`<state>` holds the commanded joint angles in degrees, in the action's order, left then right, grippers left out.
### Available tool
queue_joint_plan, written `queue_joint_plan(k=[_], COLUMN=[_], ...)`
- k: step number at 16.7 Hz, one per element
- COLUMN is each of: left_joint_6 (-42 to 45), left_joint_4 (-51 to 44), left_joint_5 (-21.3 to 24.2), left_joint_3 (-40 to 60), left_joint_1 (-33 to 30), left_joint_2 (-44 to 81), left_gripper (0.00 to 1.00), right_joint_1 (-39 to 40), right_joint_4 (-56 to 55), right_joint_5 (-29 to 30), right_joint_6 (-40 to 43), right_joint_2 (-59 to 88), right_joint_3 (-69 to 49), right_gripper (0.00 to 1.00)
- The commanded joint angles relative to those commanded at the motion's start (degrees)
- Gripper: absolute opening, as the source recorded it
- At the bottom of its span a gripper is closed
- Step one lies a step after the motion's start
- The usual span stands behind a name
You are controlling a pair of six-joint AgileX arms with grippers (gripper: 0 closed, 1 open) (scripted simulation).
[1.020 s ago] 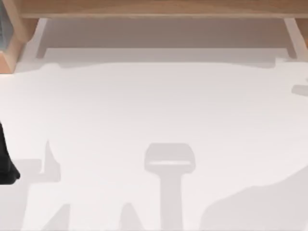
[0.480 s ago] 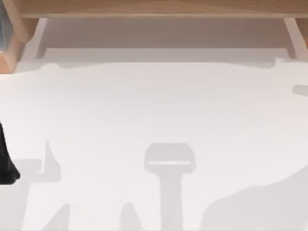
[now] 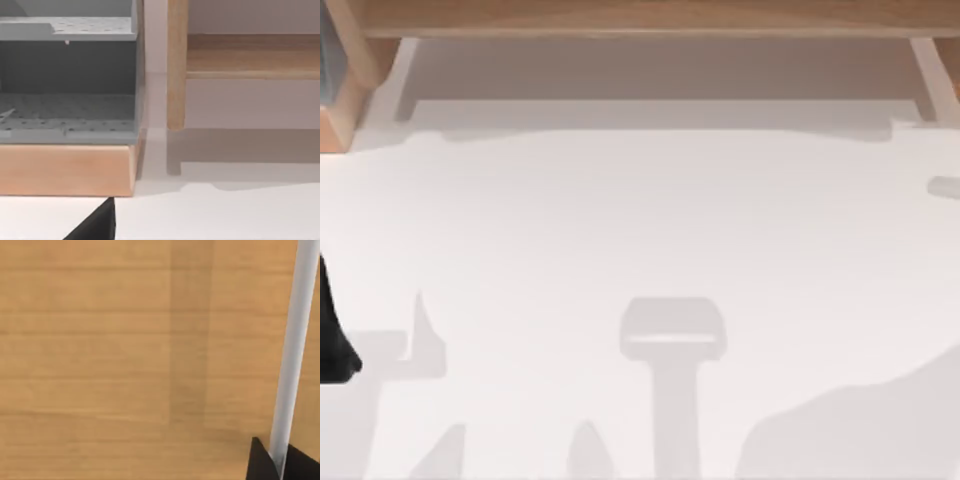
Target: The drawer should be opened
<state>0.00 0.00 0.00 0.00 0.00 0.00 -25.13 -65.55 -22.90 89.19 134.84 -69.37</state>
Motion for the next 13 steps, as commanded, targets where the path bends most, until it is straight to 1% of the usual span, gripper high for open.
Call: queue_joint_plan(k=[3, 9, 13], left_joint_6=[0.0, 0.0, 0.0], left_joint_4=[0.0, 0.0, 0.0], left_joint_5=[0.0, 0.0, 0.0], left_joint_3=[0.0, 0.0, 0.0], left_joint_1=[0.0, 0.0, 0.0], left_joint_2=[0.0, 0.0, 0.0], left_gripper=[1.00, 1.00, 1.00], right_joint_1=[-0.7, -3.5, -3.8], right_joint_4=[-1.8, -8.1, -8.8], right_joint_5=[-0.9, -3.5, -3.8], right_joint_6=[-0.1, 0.0, -0.1], right_joint_2=[-1.4, -6.4, -7.0], right_joint_3=[3.5, 14.6, 15.8], right_gripper=[0.00, 0.00, 0.00])
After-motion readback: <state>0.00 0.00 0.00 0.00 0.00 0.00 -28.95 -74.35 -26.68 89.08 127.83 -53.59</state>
